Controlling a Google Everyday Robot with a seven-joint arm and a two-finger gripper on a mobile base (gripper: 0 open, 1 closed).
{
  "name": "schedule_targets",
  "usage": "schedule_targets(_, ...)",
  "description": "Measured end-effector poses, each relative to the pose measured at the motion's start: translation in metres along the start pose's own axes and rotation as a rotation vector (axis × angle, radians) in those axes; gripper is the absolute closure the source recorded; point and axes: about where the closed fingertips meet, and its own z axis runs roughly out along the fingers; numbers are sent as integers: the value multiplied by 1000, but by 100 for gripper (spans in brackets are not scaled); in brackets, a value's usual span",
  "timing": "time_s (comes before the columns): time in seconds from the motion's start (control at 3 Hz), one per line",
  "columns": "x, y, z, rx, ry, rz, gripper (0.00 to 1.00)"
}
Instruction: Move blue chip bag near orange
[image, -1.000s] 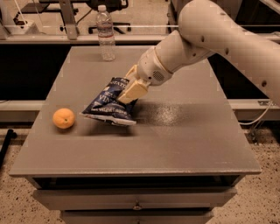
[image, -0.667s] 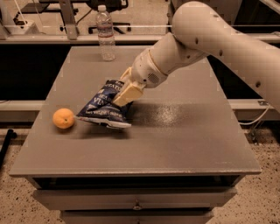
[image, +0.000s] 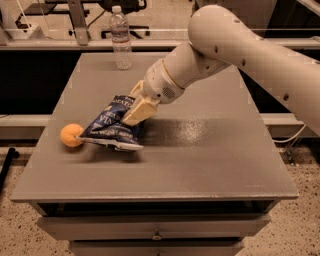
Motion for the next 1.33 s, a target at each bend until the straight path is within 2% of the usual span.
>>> schedule_targets(0.67, -1, 2, 6, -14, -2, -3, 13)
schedule_targets(1.0, 0, 2, 6, -15, -1, -4, 0)
schedule_targets(1.33, 0, 2, 5, -14, -1, -4, 0)
